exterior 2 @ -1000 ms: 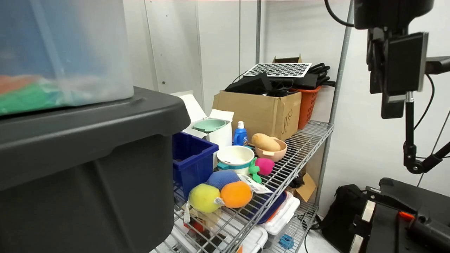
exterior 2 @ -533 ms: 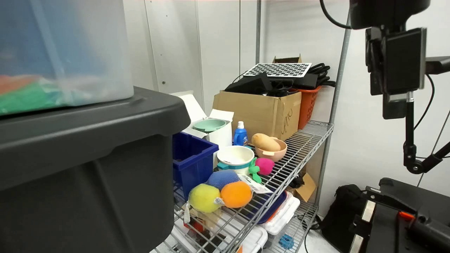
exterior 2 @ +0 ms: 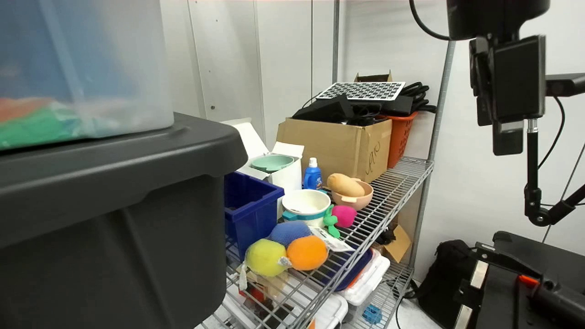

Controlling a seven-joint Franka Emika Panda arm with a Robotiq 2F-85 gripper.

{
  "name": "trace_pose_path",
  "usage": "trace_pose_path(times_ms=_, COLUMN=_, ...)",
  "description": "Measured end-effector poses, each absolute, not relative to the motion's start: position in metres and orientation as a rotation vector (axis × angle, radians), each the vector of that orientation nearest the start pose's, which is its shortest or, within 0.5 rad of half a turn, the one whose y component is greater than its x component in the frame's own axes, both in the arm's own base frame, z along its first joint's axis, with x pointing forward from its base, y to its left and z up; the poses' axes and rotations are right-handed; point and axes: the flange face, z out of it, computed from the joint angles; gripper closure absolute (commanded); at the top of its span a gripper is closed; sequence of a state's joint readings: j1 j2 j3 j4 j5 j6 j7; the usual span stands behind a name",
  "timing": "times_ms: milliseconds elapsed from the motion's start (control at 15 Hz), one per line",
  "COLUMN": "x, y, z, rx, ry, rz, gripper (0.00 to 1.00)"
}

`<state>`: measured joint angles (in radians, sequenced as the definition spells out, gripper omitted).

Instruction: Put the brown doll in the blue trailer

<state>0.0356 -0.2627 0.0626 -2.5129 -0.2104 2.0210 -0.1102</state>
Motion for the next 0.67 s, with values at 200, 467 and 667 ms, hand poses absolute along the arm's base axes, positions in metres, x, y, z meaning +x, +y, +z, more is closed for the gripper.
trace_pose_path(times_ms=200, x=0.4113, y=0.0282, z=0.3594, rx=-3.261, ry=-0.533, rz=0.386, gripper=0.00)
trace_pose_path(times_ms=467, x=0.4126, y=0.0286, z=0.3607, rx=-3.250, ry=-0.546, rz=0.382, gripper=0.00)
trace_pose_path(times_ms=667, x=0.4142, y=0.0289, z=0.3629, rx=-3.241, ry=-0.558, rz=0.373, gripper=0.00)
